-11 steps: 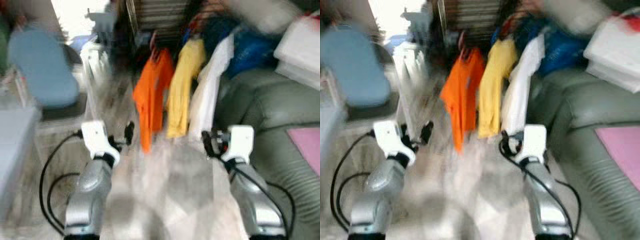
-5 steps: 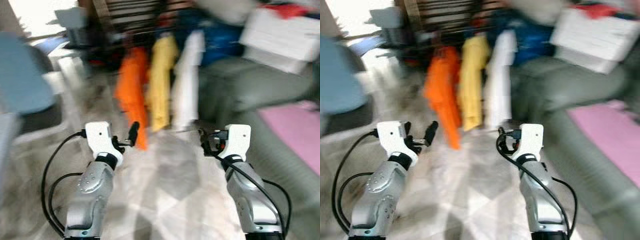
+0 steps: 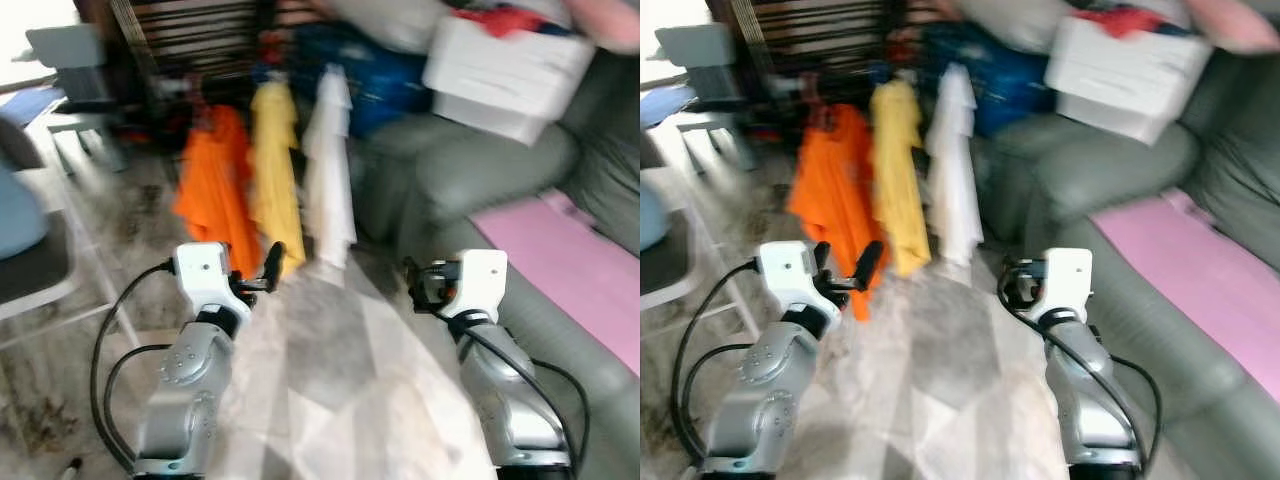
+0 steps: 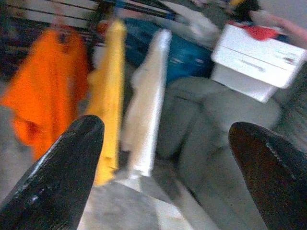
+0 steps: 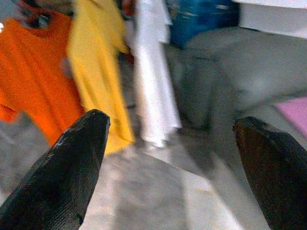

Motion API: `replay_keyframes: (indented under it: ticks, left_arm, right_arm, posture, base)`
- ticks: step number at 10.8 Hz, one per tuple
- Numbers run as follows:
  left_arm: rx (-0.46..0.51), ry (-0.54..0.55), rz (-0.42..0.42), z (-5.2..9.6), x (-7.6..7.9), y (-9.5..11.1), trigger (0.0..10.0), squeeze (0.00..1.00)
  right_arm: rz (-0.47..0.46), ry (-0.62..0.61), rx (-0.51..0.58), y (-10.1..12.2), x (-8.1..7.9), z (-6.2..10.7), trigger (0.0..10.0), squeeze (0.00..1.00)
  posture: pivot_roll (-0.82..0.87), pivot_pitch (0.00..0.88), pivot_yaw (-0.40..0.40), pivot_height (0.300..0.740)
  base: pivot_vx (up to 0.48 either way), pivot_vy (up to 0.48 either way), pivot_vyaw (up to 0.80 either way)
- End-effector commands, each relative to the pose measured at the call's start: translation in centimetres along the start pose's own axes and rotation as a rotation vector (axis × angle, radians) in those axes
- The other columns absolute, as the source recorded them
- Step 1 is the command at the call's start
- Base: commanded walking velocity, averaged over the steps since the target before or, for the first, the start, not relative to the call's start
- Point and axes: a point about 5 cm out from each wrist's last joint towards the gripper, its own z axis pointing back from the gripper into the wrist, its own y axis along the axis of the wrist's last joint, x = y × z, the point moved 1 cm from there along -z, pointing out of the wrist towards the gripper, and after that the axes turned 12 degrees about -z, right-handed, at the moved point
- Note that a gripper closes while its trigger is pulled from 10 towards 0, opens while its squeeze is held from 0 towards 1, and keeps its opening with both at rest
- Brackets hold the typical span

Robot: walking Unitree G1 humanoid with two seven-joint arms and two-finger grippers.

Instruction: Hang hanger

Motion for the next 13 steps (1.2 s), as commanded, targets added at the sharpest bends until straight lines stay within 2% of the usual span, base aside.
replay_keyframes:
  ticks: [1, 13]
  left_arm:
    - [0.018, -0.008, 0.004, -0.07, 0.39, 0.39, 10.0, 0.0]
    - [0.012, -0.01, 0.015, -0.18, 0.8, 0.21, 10.0, 0.0]
  right_arm:
    - [0.01, -0.011, -0.006, 0.02, 0.43, 0.07, 10.0, 0.0]
    - [0.035, -0.011, -0.015, -0.32, 0.41, 0.13, 10.0, 0.0]
  posture:
    - [-0.12, 0.049, 0.015, 0.74]
    - [-0.12, 0.057, 0.013, 0.74]
  base:
    - [0.349, 0.0, 0.0]
    - [0.476, 0.0, 0.0]
